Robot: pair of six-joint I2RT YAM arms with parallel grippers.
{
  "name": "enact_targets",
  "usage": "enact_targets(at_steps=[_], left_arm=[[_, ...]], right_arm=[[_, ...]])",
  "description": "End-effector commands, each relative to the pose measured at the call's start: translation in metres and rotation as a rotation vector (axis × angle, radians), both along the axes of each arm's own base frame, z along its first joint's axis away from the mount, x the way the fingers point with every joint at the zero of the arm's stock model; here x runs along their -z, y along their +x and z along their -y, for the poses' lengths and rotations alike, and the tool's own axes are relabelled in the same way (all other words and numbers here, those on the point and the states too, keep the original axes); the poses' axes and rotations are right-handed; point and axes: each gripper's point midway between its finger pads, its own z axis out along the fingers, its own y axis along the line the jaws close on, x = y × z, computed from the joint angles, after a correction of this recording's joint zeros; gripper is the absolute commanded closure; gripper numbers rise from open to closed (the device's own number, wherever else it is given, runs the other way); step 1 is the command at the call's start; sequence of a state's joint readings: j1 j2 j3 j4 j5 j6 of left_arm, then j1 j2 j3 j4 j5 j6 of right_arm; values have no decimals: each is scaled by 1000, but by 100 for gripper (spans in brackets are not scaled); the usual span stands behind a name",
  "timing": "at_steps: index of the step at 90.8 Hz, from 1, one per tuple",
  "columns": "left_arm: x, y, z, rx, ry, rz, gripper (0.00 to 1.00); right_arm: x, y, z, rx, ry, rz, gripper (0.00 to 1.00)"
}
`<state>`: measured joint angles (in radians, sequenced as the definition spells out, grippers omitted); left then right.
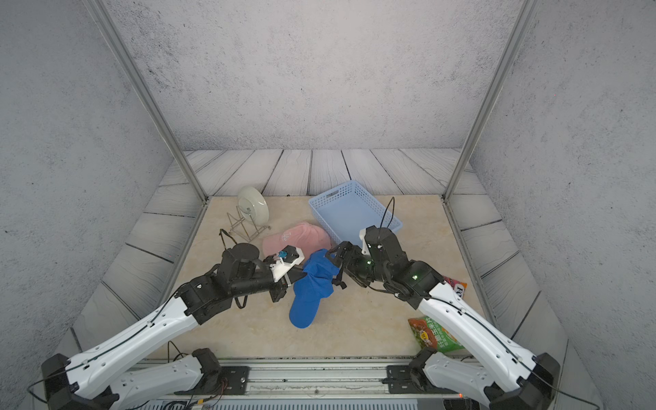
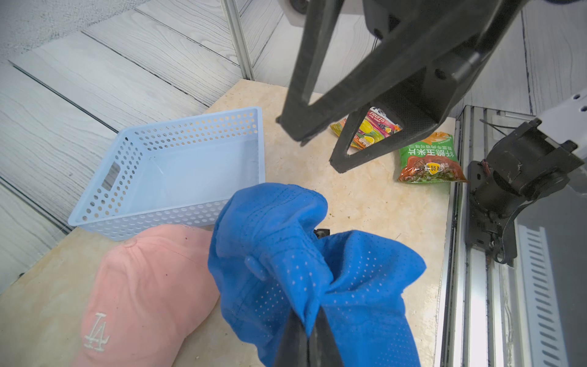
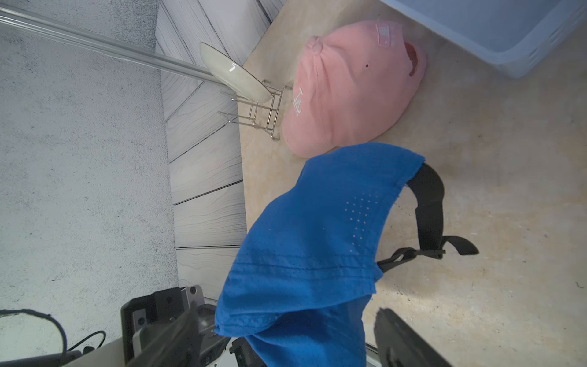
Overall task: Turn the baseball cap inside out
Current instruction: Turn over the baseball cap.
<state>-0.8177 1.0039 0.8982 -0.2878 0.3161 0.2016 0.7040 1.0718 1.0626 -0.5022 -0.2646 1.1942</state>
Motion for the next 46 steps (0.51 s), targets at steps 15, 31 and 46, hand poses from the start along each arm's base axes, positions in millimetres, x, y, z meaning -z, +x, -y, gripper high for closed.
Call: enact_targets(at_steps=[15, 31, 46], left_arm=[[0, 0, 3, 22, 27, 81, 100], [5, -5, 7, 40, 37, 77, 100], [3, -6, 13, 44, 21, 75, 100]], right_arm=[[0, 1, -22, -56, 24, -41, 10], [-2, 5, -41, -121, 30, -33, 14], [9, 0, -57, -187, 18, -66, 16]])
